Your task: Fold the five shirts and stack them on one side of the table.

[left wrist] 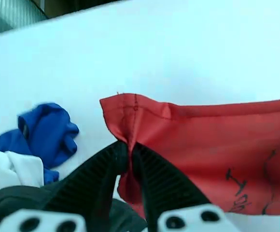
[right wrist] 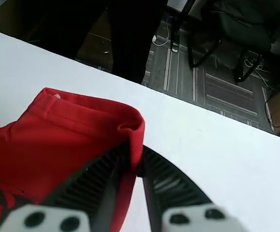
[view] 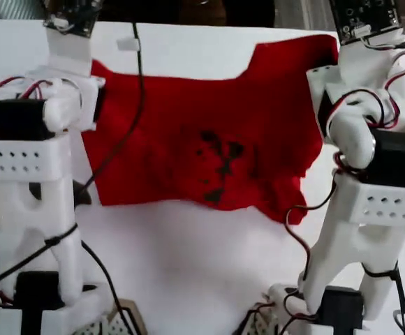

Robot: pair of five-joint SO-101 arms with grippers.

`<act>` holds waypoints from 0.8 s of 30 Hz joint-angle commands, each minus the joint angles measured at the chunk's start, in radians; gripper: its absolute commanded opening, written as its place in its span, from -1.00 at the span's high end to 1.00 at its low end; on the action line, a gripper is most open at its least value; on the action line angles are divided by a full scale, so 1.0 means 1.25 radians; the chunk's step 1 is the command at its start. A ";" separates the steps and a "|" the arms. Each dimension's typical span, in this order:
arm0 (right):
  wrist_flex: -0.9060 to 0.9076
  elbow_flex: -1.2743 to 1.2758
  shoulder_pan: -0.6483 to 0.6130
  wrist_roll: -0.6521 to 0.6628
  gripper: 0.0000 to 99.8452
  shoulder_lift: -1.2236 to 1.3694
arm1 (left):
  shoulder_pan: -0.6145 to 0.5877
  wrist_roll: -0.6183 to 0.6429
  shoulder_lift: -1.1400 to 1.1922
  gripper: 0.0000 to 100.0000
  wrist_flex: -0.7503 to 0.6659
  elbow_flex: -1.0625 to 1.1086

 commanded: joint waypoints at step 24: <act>-0.133 -0.282 0.009 0.053 0.96 -0.101 | 0.065 0.001 -0.041 0.95 0.029 -0.295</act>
